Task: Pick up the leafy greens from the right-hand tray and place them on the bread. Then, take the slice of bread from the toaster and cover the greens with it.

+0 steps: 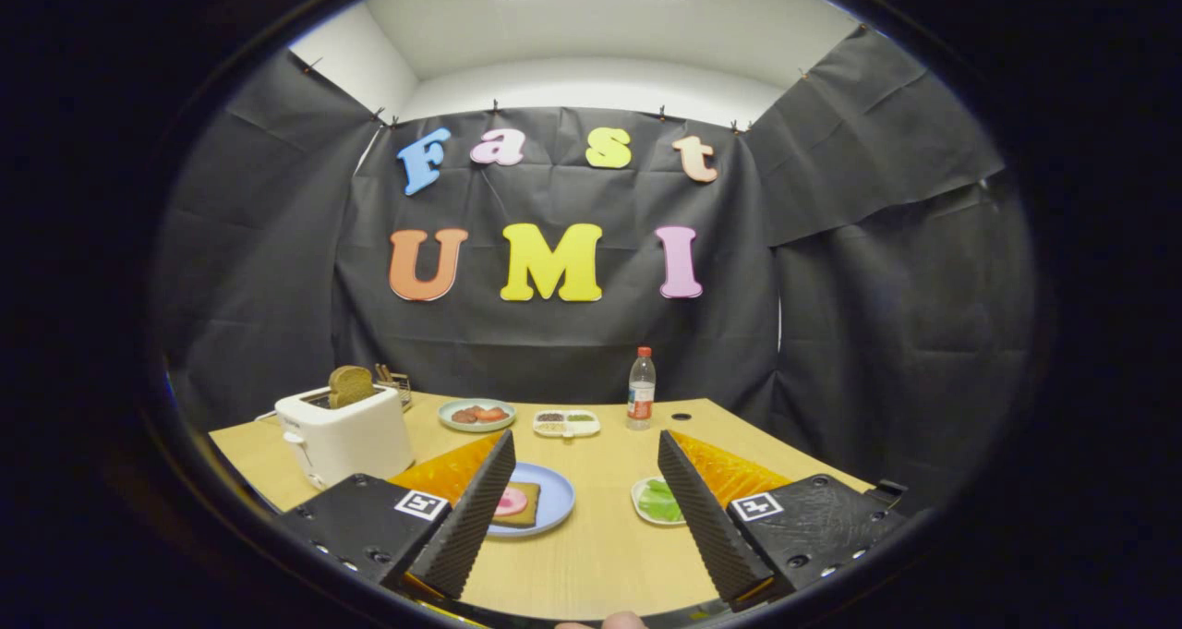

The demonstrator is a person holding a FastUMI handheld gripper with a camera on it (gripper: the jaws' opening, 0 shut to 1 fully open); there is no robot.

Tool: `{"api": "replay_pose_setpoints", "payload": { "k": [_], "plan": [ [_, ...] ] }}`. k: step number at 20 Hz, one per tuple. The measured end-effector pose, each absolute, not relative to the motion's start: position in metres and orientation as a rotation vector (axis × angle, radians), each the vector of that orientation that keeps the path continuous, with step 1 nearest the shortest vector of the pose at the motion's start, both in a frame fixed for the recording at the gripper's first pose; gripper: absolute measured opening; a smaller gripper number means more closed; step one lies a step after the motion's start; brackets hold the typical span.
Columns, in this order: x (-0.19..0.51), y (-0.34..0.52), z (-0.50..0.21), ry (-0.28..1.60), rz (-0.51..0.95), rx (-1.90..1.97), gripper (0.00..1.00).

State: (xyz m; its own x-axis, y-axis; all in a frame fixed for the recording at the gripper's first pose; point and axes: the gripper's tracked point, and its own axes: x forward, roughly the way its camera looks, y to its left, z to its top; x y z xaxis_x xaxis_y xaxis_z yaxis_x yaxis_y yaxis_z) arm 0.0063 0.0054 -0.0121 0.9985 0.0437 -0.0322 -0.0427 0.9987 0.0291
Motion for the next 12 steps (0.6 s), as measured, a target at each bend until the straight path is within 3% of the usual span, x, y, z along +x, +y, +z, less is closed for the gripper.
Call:
{"api": "replay_pose_setpoints", "payload": {
  "k": [12],
  "plan": [
    [0.053, -0.079, -0.031, 0.073, 0.044, 0.032, 0.95]
  ]
}}
